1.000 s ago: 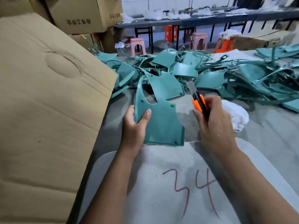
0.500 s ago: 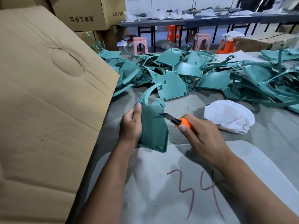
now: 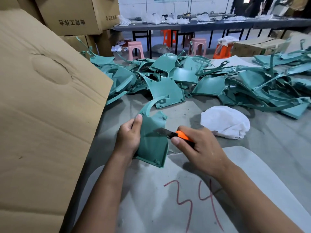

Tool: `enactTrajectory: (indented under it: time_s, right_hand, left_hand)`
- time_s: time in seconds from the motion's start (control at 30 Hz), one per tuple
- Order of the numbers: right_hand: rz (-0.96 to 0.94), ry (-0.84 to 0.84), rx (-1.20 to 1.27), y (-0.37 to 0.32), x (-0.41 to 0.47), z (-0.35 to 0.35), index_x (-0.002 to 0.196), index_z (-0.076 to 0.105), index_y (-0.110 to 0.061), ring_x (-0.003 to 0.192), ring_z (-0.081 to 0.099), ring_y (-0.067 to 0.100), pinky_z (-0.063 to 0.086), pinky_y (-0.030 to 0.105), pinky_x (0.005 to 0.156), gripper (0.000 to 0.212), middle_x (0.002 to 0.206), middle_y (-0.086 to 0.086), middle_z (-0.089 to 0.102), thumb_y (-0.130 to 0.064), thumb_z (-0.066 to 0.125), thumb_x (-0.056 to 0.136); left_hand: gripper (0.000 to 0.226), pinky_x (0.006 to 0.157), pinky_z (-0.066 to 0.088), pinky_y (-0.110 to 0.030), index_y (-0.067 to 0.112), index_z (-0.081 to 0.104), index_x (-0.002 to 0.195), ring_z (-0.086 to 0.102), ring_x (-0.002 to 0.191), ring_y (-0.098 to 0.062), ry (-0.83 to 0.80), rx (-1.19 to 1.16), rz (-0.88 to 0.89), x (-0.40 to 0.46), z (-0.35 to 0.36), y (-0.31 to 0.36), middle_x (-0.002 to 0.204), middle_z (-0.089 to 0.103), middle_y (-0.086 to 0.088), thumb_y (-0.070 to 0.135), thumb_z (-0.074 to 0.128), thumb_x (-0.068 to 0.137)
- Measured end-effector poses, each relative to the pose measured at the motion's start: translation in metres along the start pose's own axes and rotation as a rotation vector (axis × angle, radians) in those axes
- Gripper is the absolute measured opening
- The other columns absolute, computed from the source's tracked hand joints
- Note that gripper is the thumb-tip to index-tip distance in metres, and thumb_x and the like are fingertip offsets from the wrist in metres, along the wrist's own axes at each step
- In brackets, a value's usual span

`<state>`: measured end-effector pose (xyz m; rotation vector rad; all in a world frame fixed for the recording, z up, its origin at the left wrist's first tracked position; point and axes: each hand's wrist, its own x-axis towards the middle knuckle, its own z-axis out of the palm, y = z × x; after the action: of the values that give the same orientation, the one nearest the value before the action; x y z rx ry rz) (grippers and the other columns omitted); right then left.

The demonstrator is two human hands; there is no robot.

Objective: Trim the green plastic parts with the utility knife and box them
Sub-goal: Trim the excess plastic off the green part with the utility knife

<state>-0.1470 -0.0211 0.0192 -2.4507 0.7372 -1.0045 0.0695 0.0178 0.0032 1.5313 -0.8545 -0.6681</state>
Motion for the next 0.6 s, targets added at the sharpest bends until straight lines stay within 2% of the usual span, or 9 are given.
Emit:
enactTrajectory:
  time_s: [0.1,0.17,0.23,0.3,0.4,0.53,0.6]
  right_hand:
    - [0.008,0.007,-0.004,0.003,-0.001,-0.001,0.069,0.034,-0.035,0.050,0.043,0.015,0.029,0.028,0.051,0.043,0.054,-0.009,0.039,-0.059,0.046,0.103]
    - [0.086,0.065,-0.078,0.008,-0.001,-0.004,0.069,0.038,-0.030,0.050,0.045,0.013,0.031,0.031,0.050,0.046,0.052,-0.008,0.042,-0.063,0.044,0.101]
    - [0.163,0.135,-0.185,0.012,-0.001,-0.006,0.070,0.038,-0.025,0.050,0.045,0.014,0.033,0.035,0.049,0.052,0.051,-0.006,0.043,-0.067,0.039,0.100]
    - [0.187,0.180,-0.220,0.013,-0.001,-0.006,0.070,0.036,-0.025,0.050,0.045,0.016,0.035,0.036,0.049,0.053,0.050,-0.005,0.041,-0.068,0.037,0.100]
    - [0.124,0.159,-0.105,0.013,-0.001,-0.008,0.070,0.037,-0.027,0.049,0.044,0.014,0.034,0.035,0.049,0.049,0.051,-0.006,0.041,-0.064,0.041,0.102]
    - [0.127,0.179,-0.060,0.017,-0.001,-0.013,0.069,0.042,-0.021,0.049,0.043,0.017,0.035,0.039,0.050,0.050,0.052,-0.004,0.041,-0.058,0.042,0.103]
    - [0.102,0.142,-0.037,0.017,-0.003,-0.014,0.069,0.044,-0.024,0.049,0.044,0.016,0.034,0.034,0.049,0.048,0.052,-0.006,0.042,-0.057,0.044,0.104]
  left_hand:
    - [0.069,0.086,0.056,-0.063,0.007,0.071,0.096,0.071,0.095,-0.042,-0.038,-0.013,-0.005,0.000,-0.001,0.000,0.098,0.074,-0.024,0.071,0.051,0.081]
    - [0.079,0.088,0.053,-0.064,-0.002,0.066,0.100,0.069,0.088,-0.031,-0.096,0.000,0.010,-0.001,-0.001,0.001,0.102,0.069,-0.031,0.072,0.052,0.079]
    - [0.088,0.088,0.051,-0.064,-0.009,0.060,0.102,0.062,0.085,-0.026,-0.111,0.013,0.027,-0.001,-0.001,0.001,0.106,0.064,-0.036,0.075,0.051,0.076]
    - [0.088,0.089,0.051,-0.064,-0.008,0.061,0.101,0.062,0.086,-0.028,-0.106,0.006,0.025,-0.001,-0.001,0.001,0.107,0.065,-0.034,0.076,0.052,0.076]
    - [0.086,0.086,0.052,-0.064,-0.005,0.062,0.100,0.063,0.083,-0.028,-0.095,0.009,0.016,-0.002,-0.001,0.001,0.105,0.066,-0.033,0.077,0.052,0.076]
    - [0.076,0.084,0.054,-0.060,-0.002,0.065,0.096,0.069,0.088,-0.040,-0.015,0.035,0.032,0.000,0.000,-0.003,0.098,0.071,-0.026,0.071,0.051,0.081]
    - [0.072,0.082,0.055,-0.058,-0.003,0.065,0.094,0.069,0.083,-0.034,0.046,0.049,0.046,0.002,0.000,-0.003,0.094,0.071,-0.025,0.067,0.049,0.084]
